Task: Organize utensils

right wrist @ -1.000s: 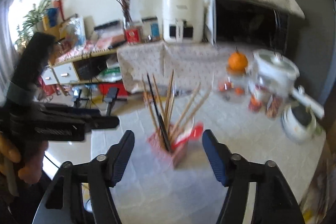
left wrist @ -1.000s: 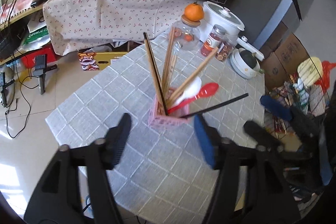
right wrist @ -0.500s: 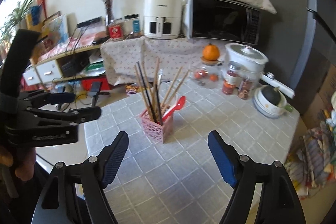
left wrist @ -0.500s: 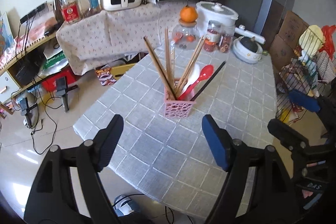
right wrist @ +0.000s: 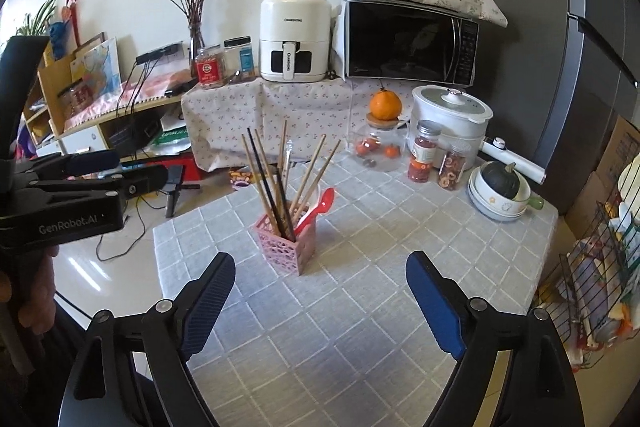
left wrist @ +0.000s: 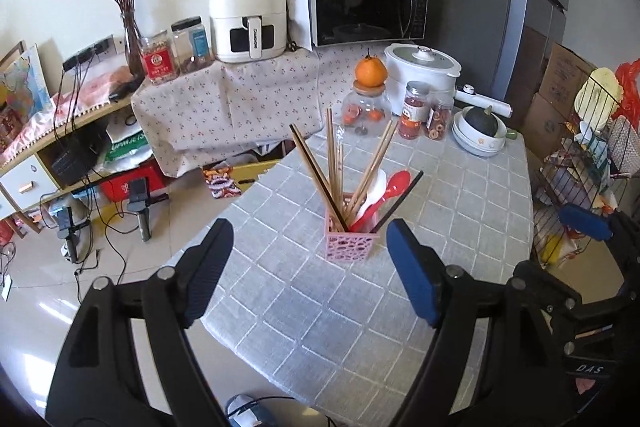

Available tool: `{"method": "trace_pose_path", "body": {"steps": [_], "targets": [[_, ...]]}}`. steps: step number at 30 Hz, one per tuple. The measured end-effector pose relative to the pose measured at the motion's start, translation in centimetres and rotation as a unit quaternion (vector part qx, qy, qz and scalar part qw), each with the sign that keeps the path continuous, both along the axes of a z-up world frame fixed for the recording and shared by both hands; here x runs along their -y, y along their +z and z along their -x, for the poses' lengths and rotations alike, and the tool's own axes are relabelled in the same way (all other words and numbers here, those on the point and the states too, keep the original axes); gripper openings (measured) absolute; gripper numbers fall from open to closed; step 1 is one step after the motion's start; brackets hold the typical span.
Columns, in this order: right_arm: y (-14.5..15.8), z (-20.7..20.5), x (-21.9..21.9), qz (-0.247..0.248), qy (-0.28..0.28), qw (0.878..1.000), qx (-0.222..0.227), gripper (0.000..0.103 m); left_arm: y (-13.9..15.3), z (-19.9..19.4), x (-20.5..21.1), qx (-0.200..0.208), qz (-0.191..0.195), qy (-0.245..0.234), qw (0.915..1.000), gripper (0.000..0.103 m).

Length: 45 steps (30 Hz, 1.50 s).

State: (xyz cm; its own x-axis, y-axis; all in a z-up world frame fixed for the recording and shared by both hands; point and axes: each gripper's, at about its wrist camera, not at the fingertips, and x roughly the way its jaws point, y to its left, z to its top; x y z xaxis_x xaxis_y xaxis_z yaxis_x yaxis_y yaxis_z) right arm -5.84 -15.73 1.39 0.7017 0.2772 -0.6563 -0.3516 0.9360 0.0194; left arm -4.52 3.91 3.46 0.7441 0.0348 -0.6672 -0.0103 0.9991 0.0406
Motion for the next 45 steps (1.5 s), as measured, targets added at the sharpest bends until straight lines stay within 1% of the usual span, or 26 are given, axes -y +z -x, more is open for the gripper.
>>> {"method": "trace_pose_path", "body": {"steps": [4,6,9,16,26,34,38,45], "targets": [[-1.2,-0.8,0.5,-0.001,0.001,1.000,-0.004,0.090,0.2,-0.2,0.6,0.014,0.004,-0.004,0.9999,0.079],[-2.2,-1.6,0.6,0.003,0.001,1.000,-0.016,0.090,0.1,-0.4,1.1,0.015,-0.001,-0.004,0.9999,0.079],[-2.6,-2.2,1.0,-0.004,-0.002,1.000,-0.026,0.090,-0.1,-0.7,1.6,0.011,-0.002,-0.012,0.9999,0.079],[-1.7,-2.1,1.3,-0.019,-0.001,1.000,-0.012,0.090,-0.1,-0.9,2.0,0.012,0.004,-0.021,0.9997,0.079],[-2.0,-2.4,1.3,-0.014,-0.003,1.000,-0.015,0.090,-0.2,-1.2,2.2,0.002,0.023,-0.032,0.9992,0.079],[-1.7,-2.2,1.3,-0.011,-0.005,1.000,-0.005,0.090,0.0,-1.1,2.5,0.008,0.021,-0.040,0.9989,0.079],[-1.8,-2.2,1.3,-0.009,-0.005,1.000,-0.007,0.090,-0.2,-1.2,2.9,0.005,0.016,-0.046,0.9988,0.079],[-1.6,-2.3,1.5,-0.013,-0.007,1.000,-0.004,0.090,-0.4,-1.4,2.8,-0.001,0.023,-0.047,0.9986,0.079]]}}
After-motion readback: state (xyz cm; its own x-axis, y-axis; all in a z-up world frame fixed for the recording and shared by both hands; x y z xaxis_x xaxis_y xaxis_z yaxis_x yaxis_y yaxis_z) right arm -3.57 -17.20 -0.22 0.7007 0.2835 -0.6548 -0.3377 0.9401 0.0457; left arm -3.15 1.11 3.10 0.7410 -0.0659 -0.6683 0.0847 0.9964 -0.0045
